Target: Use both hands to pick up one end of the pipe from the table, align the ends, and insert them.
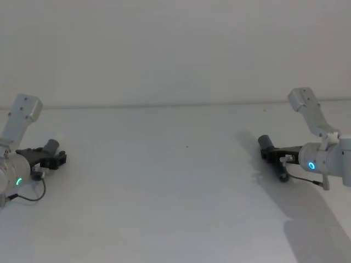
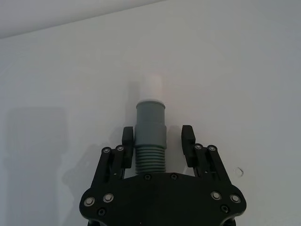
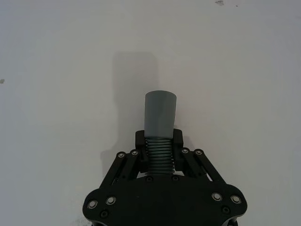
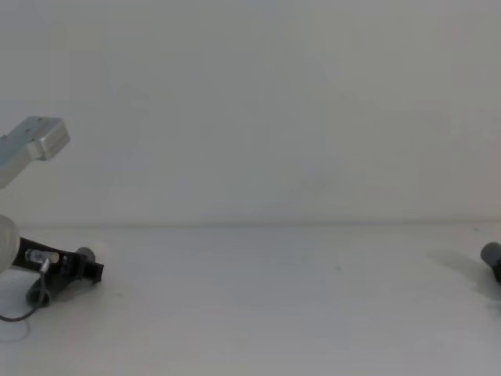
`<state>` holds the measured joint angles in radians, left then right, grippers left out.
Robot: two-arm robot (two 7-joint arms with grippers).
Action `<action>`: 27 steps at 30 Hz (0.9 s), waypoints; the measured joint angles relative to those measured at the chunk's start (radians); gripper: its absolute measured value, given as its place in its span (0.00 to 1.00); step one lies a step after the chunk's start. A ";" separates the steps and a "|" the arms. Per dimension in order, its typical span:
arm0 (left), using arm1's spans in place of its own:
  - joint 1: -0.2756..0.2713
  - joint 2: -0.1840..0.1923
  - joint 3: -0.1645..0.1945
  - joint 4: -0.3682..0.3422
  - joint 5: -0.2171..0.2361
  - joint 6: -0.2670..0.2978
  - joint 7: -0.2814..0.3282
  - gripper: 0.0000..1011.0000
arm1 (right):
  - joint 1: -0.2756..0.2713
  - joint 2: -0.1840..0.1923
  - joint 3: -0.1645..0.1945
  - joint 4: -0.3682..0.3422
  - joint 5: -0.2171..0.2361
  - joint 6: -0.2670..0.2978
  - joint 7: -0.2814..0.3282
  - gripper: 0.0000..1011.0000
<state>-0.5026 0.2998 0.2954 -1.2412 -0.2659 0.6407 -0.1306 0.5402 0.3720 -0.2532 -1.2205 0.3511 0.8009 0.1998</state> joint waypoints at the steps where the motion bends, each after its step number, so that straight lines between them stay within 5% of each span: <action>1: 0.000 0.000 0.000 0.000 0.000 0.000 0.000 0.57 | 0.000 0.000 0.000 0.000 0.000 0.000 0.000 0.28; 27: -0.011 0.005 0.007 0.007 0.008 0.005 -0.009 0.39 | 0.000 0.000 0.000 0.000 0.000 0.000 0.000 0.28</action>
<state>-0.5135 0.3045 0.3026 -1.2338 -0.2579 0.6459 -0.1397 0.5402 0.3720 -0.2532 -1.2205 0.3512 0.8011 0.2000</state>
